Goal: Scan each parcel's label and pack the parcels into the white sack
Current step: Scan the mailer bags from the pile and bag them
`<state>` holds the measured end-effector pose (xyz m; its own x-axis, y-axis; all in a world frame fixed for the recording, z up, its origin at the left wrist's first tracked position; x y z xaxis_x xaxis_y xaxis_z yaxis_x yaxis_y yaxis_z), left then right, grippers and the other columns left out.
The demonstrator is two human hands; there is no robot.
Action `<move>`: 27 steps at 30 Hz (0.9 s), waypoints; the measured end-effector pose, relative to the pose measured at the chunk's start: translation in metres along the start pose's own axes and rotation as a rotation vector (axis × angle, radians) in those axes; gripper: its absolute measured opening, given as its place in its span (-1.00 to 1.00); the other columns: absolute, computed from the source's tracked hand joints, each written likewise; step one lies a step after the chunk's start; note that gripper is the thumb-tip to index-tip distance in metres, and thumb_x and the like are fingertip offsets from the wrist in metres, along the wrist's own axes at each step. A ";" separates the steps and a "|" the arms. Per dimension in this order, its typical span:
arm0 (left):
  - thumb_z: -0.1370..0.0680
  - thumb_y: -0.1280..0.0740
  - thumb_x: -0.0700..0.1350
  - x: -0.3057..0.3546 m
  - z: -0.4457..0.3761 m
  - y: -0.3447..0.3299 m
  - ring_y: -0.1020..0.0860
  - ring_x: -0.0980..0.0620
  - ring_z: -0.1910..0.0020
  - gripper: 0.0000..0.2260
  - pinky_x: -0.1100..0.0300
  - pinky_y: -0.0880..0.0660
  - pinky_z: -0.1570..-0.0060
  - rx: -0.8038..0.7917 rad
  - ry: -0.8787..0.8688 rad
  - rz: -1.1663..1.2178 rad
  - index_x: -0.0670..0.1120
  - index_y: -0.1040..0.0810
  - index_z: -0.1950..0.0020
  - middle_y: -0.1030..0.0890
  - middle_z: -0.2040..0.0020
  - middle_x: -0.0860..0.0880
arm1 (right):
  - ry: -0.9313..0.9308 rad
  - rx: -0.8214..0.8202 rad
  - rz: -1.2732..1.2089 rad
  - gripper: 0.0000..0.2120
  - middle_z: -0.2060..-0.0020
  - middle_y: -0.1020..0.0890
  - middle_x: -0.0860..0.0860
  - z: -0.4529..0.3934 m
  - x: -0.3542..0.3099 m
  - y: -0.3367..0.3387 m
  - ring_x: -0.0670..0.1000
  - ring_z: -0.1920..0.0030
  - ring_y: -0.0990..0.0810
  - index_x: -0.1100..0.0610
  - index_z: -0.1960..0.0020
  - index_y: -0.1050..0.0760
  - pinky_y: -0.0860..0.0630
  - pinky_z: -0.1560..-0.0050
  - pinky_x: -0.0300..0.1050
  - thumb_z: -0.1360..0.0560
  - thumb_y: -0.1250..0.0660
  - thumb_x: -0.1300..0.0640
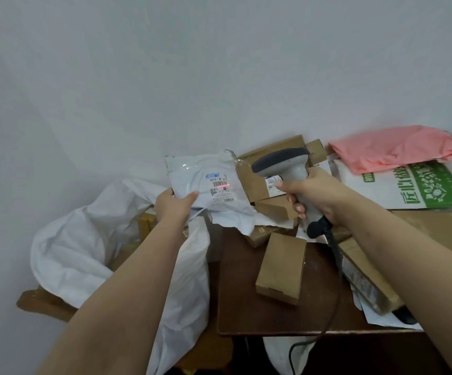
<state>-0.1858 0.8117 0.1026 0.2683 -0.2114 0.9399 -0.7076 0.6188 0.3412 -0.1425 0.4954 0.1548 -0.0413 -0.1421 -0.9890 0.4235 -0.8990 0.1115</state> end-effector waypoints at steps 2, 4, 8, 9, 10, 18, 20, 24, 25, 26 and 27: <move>-0.37 -0.56 0.00 -0.001 -0.005 0.006 -0.63 -0.13 -0.01 -0.60 -0.08 -0.59 -0.07 0.008 -0.001 0.002 -0.09 -0.58 -0.14 -0.66 -0.09 -0.09 | 0.000 -0.003 0.011 -0.69 0.51 -0.39 0.06 -0.001 -0.002 -0.004 -0.01 0.56 -0.31 0.19 0.29 -0.37 -0.34 0.54 -0.20 -0.55 -0.38 0.15; -0.39 -0.55 -0.02 -0.001 -0.007 0.013 -0.63 -0.13 -0.03 -0.60 -0.08 -0.58 -0.09 0.017 -0.008 0.008 -0.10 -0.57 -0.16 -0.65 -0.11 -0.10 | 0.012 -0.003 0.009 -0.71 0.47 -0.40 0.08 -0.003 -0.004 -0.008 -0.01 0.54 -0.32 0.19 0.28 -0.38 -0.35 0.53 -0.18 -0.54 -0.40 0.14; -0.43 -0.52 -0.02 -0.003 -0.012 0.025 -0.60 -0.12 -0.07 -0.59 -0.03 -0.56 -0.14 0.043 -0.013 -0.019 -0.13 -0.55 -0.21 -0.63 -0.13 -0.09 | 0.016 -0.004 0.007 -0.75 0.45 -0.41 0.07 -0.008 -0.006 -0.014 -0.02 0.54 -0.33 0.21 0.23 -0.40 -0.36 0.53 -0.19 -0.54 -0.40 0.15; -0.43 -0.52 -0.02 -0.003 -0.013 0.027 -0.60 -0.12 -0.08 -0.58 -0.02 -0.55 -0.14 0.048 -0.016 -0.022 -0.13 -0.55 -0.21 -0.63 -0.15 -0.10 | 0.015 -0.011 0.005 -0.76 0.45 -0.41 0.07 -0.010 -0.007 -0.016 -0.02 0.55 -0.33 0.21 0.21 -0.41 -0.35 0.53 -0.19 -0.54 -0.40 0.15; -0.43 -0.52 -0.02 -0.004 -0.014 0.029 -0.60 -0.12 -0.08 -0.58 0.01 -0.55 -0.12 0.052 -0.017 -0.027 -0.14 -0.55 -0.22 -0.63 -0.15 -0.10 | 0.013 -0.018 0.005 -0.77 0.45 -0.41 0.07 -0.011 -0.007 -0.018 -0.02 0.55 -0.33 0.21 0.19 -0.41 -0.35 0.53 -0.18 -0.54 -0.40 0.15; -0.44 -0.50 0.00 -0.014 -0.027 0.049 -0.58 -0.07 -0.01 -0.64 0.05 -0.54 -0.08 0.077 -0.039 -0.068 -0.12 -0.57 -0.16 -0.64 -0.08 -0.06 | 0.002 -0.065 -0.031 -0.77 0.46 -0.39 0.07 -0.018 -0.012 -0.042 -0.04 0.57 -0.31 0.21 0.20 -0.38 -0.33 0.54 -0.20 -0.55 -0.38 0.20; -0.44 -0.50 0.00 -0.019 -0.030 0.056 -0.57 -0.06 0.00 -0.65 0.03 -0.54 -0.10 0.081 -0.029 -0.071 -0.12 -0.56 -0.15 -0.63 -0.07 -0.06 | 0.001 -0.086 -0.022 -0.79 0.46 -0.40 0.07 -0.020 -0.013 -0.051 -0.04 0.56 -0.32 0.22 0.17 -0.39 -0.35 0.55 -0.19 -0.56 -0.38 0.19; -0.45 -0.49 -0.03 -0.026 -0.040 0.094 -0.56 -0.14 -0.16 -0.60 -0.01 -0.49 -0.20 0.184 -0.029 -0.104 -0.15 -0.53 -0.21 -0.60 -0.18 -0.11 | 0.004 -0.118 -0.067 -0.82 0.45 -0.41 0.07 -0.030 -0.012 -0.071 -0.04 0.54 -0.33 0.22 0.09 -0.40 -0.36 0.54 -0.18 -0.55 -0.38 0.18; -0.46 -0.48 -0.04 -0.028 -0.043 0.109 -0.53 -0.15 -0.20 -0.56 0.01 -0.47 -0.23 0.230 -0.025 -0.105 -0.16 -0.49 -0.26 -0.57 -0.22 -0.12 | 0.006 -0.121 -0.089 -0.82 0.45 -0.42 0.07 -0.033 -0.011 -0.075 -0.03 0.54 -0.33 0.22 0.09 -0.40 -0.36 0.53 -0.18 -0.55 -0.39 0.18; -0.47 -0.46 -0.06 -0.029 -0.046 0.125 -0.51 -0.16 -0.23 -0.54 0.04 -0.45 -0.23 0.282 -0.021 -0.102 -0.18 -0.45 -0.30 -0.55 -0.25 -0.14 | 0.004 -0.122 -0.113 -0.81 0.45 -0.43 0.07 -0.036 -0.009 -0.078 -0.03 0.54 -0.33 0.22 0.08 -0.41 -0.36 0.52 -0.17 -0.54 -0.39 0.16; -0.48 -0.45 -0.08 -0.031 -0.049 0.140 -0.50 -0.17 -0.24 -0.54 0.06 -0.43 -0.23 0.332 -0.015 -0.106 -0.19 -0.42 -0.32 -0.54 -0.27 -0.15 | -0.004 -0.122 -0.133 -0.81 0.45 -0.43 0.06 -0.039 -0.007 -0.081 -0.03 0.53 -0.33 0.22 0.08 -0.41 -0.36 0.50 -0.17 -0.54 -0.40 0.15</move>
<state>-0.2608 0.9417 0.1203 0.3434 -0.2739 0.8984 -0.8511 0.3138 0.4210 -0.1408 0.5856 0.1487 -0.1078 -0.0274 -0.9938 0.5208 -0.8530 -0.0330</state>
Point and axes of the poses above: each hand's wrist, its own z-axis away from the middle knuckle, its own y-axis out of the back of the hand, x = y × z, the point moved 10 cm from there along -z, towards the middle knuckle
